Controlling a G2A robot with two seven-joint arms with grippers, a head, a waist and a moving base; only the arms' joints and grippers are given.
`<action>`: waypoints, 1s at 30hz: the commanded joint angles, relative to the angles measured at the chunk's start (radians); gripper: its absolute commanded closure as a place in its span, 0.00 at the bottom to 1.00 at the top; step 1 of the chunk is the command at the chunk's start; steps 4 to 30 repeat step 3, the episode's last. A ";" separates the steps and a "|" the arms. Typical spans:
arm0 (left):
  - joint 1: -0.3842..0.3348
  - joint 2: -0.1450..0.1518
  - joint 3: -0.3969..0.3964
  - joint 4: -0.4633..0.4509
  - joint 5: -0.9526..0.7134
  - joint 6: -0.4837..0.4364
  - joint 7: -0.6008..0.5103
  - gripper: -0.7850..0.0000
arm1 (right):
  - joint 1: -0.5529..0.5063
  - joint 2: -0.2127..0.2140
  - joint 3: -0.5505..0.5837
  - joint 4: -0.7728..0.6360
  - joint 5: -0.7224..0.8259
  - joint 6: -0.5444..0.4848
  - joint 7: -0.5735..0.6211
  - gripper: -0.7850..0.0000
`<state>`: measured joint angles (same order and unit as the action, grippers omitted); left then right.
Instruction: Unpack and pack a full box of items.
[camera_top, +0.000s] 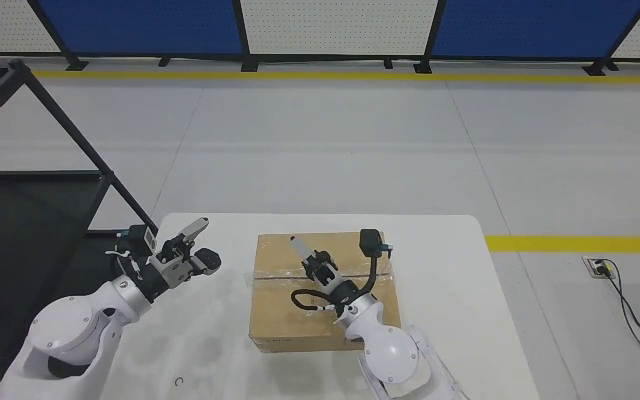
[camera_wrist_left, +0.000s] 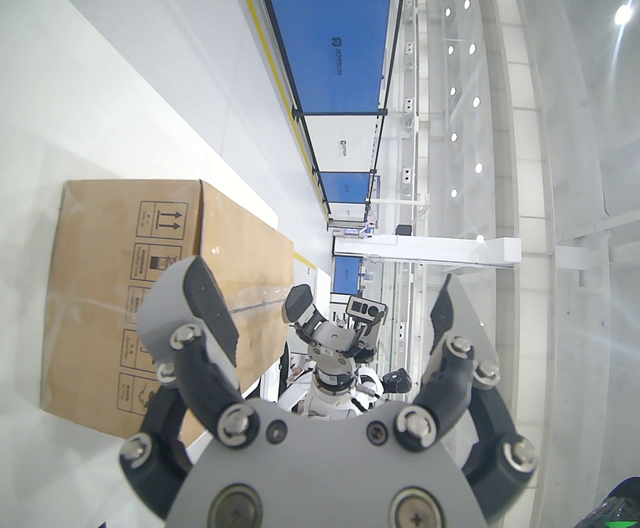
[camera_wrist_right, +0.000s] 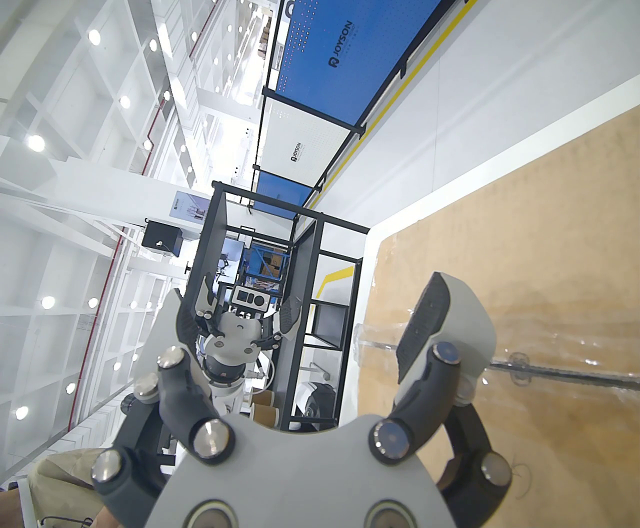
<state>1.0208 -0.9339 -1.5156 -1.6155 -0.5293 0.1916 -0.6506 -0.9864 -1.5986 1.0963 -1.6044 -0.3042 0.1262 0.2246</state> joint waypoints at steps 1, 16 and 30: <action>0.000 0.000 0.000 0.000 0.000 0.000 0.000 0.00 | 0.000 0.000 0.000 0.000 0.000 0.000 0.000 0.00; 0.000 0.000 0.000 0.000 0.000 0.000 0.000 0.00 | 0.000 0.000 0.000 0.000 0.000 0.000 0.000 0.00; 0.000 0.000 0.000 0.000 0.000 0.000 0.000 0.00 | 0.000 0.000 0.000 0.000 0.000 0.000 0.000 0.00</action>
